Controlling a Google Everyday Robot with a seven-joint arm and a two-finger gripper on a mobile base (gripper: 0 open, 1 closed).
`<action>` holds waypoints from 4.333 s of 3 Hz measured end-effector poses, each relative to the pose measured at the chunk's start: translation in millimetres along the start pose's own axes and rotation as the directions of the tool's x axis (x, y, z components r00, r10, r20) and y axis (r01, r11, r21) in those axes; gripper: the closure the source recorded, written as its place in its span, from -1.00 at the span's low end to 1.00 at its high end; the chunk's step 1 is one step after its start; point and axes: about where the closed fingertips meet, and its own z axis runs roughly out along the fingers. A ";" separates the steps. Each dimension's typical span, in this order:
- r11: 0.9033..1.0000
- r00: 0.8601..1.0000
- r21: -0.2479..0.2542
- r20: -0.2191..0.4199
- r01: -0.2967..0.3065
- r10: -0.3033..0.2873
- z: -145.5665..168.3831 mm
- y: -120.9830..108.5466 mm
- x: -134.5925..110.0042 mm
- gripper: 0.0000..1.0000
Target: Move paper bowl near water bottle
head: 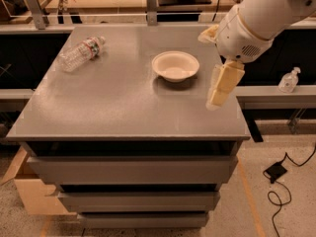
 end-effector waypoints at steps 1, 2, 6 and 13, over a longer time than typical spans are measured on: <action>0.997 0.995 0.006 0.062 0.078 -0.079 50.6 -28.0 -36.6 -1.00; 0.994 0.992 0.020 0.067 0.107 -0.108 96.3 -55.1 -56.5 -1.00; 1.000 0.995 0.002 -0.091 0.031 -0.031 138.6 -99.6 -6.0 -1.00; 0.985 0.998 0.165 -0.045 0.051 -0.044 55.0 -115.1 -9.5 1.00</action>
Offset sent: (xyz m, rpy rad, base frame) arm 0.1243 0.1281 -0.0755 0.0247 -0.0896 0.1296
